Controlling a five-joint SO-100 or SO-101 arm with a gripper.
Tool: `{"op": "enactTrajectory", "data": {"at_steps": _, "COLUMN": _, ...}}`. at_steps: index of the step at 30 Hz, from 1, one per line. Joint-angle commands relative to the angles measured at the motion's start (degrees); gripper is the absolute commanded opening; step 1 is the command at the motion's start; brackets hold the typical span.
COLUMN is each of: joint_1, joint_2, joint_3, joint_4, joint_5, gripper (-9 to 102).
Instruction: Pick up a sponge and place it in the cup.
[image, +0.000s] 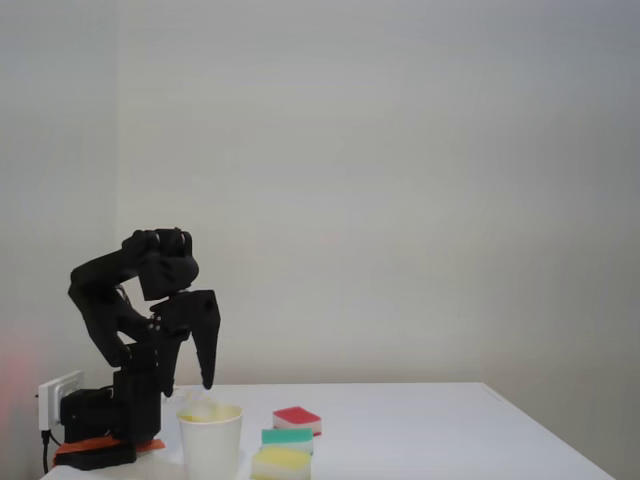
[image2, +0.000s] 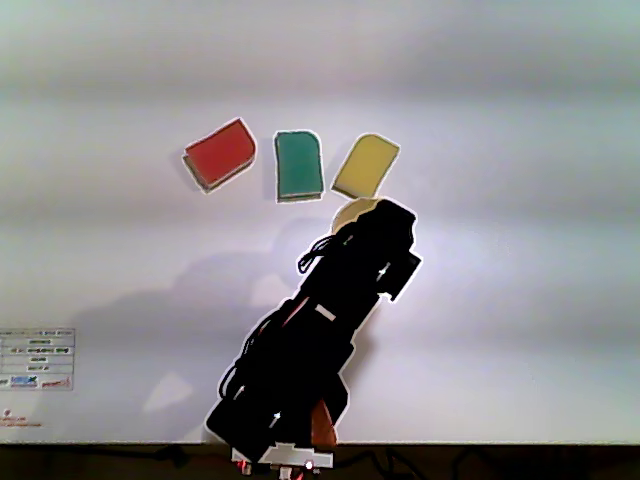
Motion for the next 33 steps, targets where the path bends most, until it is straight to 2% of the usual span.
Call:
{"op": "enactTrajectory", "data": {"at_steps": 1, "joint_1": -0.3, "joint_2": -0.2, "joint_3": -1.1, "joint_4": -0.4, "joint_5": 1.0, "gripper": 33}}
{"op": "enactTrajectory", "data": {"at_steps": 6, "joint_1": -2.3, "joint_2": -1.1, "joint_3": -3.0, "joint_4": -1.0, "joint_5": 3.4, "gripper": 31}}
{"op": "enactTrajectory", "data": {"at_steps": 13, "joint_1": -7.6, "joint_2": -1.6, "joint_3": -8.7, "joint_4": -0.6, "joint_5": 5.6, "gripper": 9}}
{"op": "enactTrajectory", "data": {"at_steps": 18, "joint_1": -12.7, "joint_2": -1.6, "joint_3": -12.3, "joint_4": -1.5, "joint_5": 8.4, "gripper": 0}}
{"op": "enactTrajectory", "data": {"at_steps": 33, "joint_1": -27.5, "joint_2": 5.0, "joint_3": -6.1, "joint_4": -20.8, "joint_5": 9.7, "gripper": 0}}
